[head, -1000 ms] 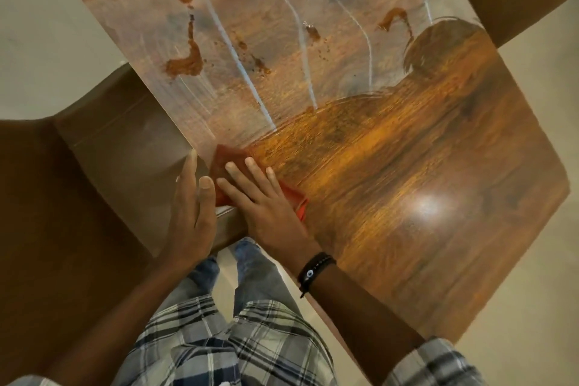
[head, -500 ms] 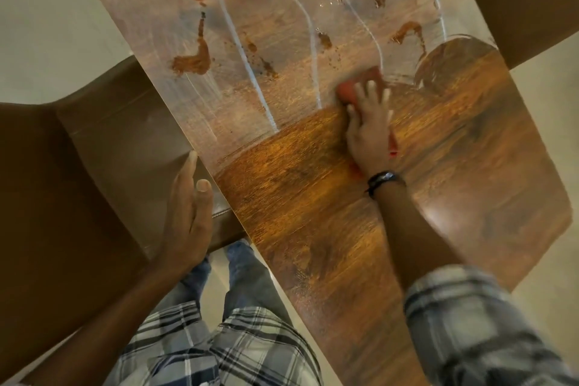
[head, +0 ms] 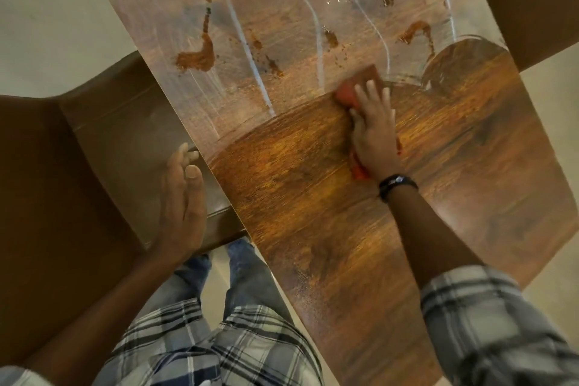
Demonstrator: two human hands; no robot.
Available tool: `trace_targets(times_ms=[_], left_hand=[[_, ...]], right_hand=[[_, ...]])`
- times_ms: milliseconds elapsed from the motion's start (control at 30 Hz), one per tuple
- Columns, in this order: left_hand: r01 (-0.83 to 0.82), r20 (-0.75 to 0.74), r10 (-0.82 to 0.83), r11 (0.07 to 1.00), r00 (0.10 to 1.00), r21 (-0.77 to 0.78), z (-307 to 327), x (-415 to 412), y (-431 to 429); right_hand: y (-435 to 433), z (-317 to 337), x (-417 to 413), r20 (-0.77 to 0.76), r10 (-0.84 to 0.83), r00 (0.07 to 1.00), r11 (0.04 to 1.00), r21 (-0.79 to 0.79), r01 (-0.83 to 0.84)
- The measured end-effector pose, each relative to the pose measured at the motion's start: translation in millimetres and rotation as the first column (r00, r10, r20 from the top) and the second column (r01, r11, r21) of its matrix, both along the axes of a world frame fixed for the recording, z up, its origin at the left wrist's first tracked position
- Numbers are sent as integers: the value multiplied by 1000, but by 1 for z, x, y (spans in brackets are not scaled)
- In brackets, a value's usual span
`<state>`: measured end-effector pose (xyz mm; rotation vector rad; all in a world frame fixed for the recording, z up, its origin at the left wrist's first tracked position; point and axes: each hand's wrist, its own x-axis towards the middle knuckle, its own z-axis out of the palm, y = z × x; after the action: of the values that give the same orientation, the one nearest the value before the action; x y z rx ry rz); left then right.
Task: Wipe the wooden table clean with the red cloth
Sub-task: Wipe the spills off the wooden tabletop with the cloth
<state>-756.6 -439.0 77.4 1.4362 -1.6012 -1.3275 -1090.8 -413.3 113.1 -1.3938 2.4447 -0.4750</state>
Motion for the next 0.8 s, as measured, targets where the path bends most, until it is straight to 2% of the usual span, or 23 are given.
trace_targets(times_ms=[67, 100, 233, 300, 367, 433, 500, 567, 633, 733, 800], left_hand=[[19, 6, -20, 999, 1000, 26, 4, -4, 2], [37, 29, -37, 999, 999, 14, 8, -5, 2], [43, 146, -31, 996, 989, -80, 14, -7, -3], [85, 207, -52, 984, 977, -154, 22, -13, -9], [116, 235, -69, 974, 970, -193, 31, -21, -15], [131, 253, -74, 968, 965, -213, 37, -27, -21], [168, 291, -90, 952, 953, -255, 41, -36, -27], [231, 327, -145, 943, 934, -242, 41, -46, -33], [286, 315, -211, 934, 925, -213, 40, -63, -38], [372, 315, -288, 895, 904, -248, 33, -92, -46], [437, 321, -348, 859, 881, -266, 29, -114, -54]], right_hand=[[-12, 3, -21, 58, -229, 972, 973, 28, 228], [-17, 5, -17, 71, -246, 967, 969, 31, 244], [-8, -2, 84, 91, 125, 988, 992, 8, -127], [8, -3, 139, 91, 311, 946, 950, -19, -311], [26, -3, 175, 53, 500, 864, 865, 2, -501], [35, -2, 169, 23, 578, 816, 815, 37, -579], [33, -4, 129, 34, 479, 877, 877, 3, -480], [27, -5, 69, 48, 291, 955, 957, -3, -291], [20, -3, -4, 43, 87, 995, 996, 10, -88], [4, 5, -92, 65, -226, 972, 974, 22, 225], [-6, 7, -101, 61, -291, 955, 957, 24, 290]])
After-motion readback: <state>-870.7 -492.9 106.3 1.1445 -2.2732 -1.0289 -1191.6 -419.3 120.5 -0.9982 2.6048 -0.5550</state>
